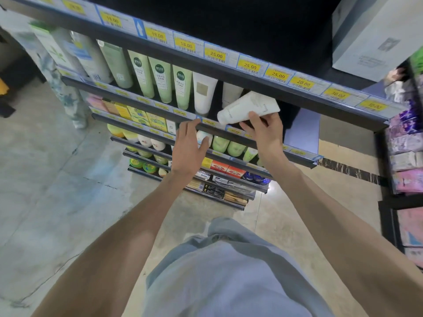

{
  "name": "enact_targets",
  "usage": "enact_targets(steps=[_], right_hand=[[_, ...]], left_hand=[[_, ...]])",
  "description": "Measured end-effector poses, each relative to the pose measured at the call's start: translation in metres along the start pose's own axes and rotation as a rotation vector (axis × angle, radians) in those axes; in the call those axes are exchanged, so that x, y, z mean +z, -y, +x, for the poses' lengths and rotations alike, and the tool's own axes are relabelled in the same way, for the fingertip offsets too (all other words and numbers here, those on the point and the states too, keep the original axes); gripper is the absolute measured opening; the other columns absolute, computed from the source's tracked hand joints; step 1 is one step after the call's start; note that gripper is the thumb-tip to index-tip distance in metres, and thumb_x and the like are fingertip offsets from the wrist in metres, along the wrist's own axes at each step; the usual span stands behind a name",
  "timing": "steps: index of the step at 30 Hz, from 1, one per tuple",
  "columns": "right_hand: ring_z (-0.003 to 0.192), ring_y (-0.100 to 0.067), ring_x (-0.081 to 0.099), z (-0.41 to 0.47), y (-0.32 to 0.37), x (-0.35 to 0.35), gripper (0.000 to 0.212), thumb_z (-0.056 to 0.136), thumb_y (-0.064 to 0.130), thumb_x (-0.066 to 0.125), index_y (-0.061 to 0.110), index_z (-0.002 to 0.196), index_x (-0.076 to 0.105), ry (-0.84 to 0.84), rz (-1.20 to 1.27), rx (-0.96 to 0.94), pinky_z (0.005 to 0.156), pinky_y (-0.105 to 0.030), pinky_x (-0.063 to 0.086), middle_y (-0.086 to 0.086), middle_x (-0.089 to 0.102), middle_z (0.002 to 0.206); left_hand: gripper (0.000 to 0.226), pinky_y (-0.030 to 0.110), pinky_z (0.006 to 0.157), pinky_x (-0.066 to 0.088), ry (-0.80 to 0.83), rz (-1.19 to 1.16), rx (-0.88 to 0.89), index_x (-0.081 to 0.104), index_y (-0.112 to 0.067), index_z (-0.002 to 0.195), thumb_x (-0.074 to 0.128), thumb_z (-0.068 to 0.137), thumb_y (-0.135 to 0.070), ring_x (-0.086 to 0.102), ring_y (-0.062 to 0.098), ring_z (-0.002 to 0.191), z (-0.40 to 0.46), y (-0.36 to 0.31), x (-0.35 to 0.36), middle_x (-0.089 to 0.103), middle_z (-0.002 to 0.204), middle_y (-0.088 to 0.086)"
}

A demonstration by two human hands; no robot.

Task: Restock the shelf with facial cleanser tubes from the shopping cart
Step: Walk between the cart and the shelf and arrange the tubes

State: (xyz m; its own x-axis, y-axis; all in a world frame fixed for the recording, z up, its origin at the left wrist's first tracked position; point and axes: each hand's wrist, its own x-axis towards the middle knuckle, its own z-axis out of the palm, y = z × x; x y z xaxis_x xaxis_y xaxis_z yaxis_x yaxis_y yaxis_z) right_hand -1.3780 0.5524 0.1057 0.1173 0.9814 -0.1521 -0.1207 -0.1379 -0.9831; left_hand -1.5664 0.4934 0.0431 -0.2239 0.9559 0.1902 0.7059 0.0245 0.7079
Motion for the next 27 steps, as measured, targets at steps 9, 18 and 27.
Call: enact_targets(steps=[9,18,27], right_hand=[[0.118,-0.014,0.063,0.036,-0.014,0.005,0.037,0.097,0.003,0.064,0.009,0.131,0.051,0.019,-0.181,-0.042,0.099,-0.039,0.057,-0.002,0.063,0.126],[0.109,0.003,0.060,0.056,-0.025,0.014,0.032,0.096,0.014,0.068,0.012,0.126,0.056,0.063,-0.585,-0.221,0.087,-0.006,0.046,0.006,0.065,0.126],[0.105,-0.006,0.061,0.064,-0.039,0.024,0.038,0.091,0.018,0.075,0.011,0.123,0.055,0.013,-0.588,-0.153,0.093,-0.021,0.051,0.000,0.067,0.125]], left_hand=[[0.065,0.050,0.106,0.048,0.144,0.237,0.022,0.037,-0.013,0.153,0.066,0.095,-0.019,0.034,0.033,0.140,0.035,0.016,-0.003,0.036,0.150,0.014],[0.078,0.049,0.113,0.042,0.261,0.462,-0.006,0.026,-0.020,0.158,0.069,0.094,-0.035,0.015,0.037,0.150,0.049,0.017,-0.001,0.015,0.159,0.018],[0.080,0.048,0.114,0.040,0.245,0.479,-0.015,0.026,-0.025,0.157,0.073,0.092,-0.034,0.020,0.036,0.150,0.052,0.018,-0.002,0.016,0.158,0.017]])
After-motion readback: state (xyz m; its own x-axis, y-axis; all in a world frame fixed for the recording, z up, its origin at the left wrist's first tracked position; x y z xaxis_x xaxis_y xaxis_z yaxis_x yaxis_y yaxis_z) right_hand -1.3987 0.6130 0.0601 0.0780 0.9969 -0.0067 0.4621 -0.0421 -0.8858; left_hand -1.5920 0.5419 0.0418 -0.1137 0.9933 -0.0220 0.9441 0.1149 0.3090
